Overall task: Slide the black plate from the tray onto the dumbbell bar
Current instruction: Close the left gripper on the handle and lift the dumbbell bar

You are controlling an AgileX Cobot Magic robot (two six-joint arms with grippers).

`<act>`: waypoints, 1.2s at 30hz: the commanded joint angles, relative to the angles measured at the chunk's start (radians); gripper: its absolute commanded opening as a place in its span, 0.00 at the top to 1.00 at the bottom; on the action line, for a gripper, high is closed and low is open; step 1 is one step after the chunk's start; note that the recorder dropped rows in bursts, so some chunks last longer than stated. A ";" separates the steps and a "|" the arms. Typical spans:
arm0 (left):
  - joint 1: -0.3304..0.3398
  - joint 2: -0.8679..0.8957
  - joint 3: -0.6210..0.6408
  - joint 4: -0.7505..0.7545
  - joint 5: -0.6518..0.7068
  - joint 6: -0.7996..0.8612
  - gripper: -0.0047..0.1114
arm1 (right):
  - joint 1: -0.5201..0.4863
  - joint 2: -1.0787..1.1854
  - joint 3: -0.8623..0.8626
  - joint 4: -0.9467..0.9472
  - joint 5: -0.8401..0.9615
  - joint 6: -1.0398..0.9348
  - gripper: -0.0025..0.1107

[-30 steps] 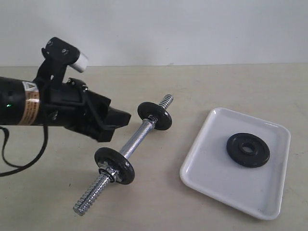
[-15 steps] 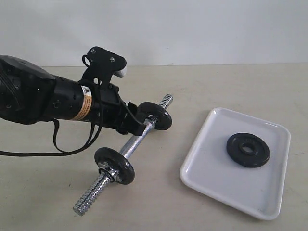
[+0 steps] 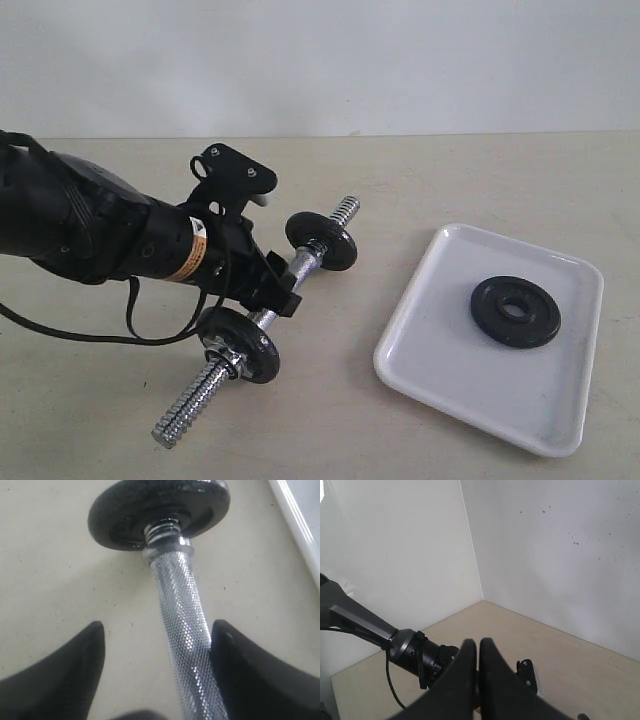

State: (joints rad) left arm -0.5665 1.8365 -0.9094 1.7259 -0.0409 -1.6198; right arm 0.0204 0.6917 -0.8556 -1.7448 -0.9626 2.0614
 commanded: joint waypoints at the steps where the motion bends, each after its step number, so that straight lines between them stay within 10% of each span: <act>1: -0.005 0.028 -0.040 0.002 0.005 0.002 0.48 | 0.003 -0.005 -0.005 0.000 -0.001 -0.009 0.98; 28: -0.005 0.185 -0.111 0.019 0.077 0.005 0.52 | 0.003 -0.005 -0.005 0.000 0.006 -0.025 0.98; 36: -0.003 0.228 -0.111 0.019 0.166 0.073 0.77 | 0.003 -0.005 -0.005 0.000 0.006 -0.031 0.98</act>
State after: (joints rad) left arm -0.5704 2.0374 -1.0311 1.7304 0.0798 -1.6073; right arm 0.0204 0.6917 -0.8556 -1.7448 -0.9606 2.0419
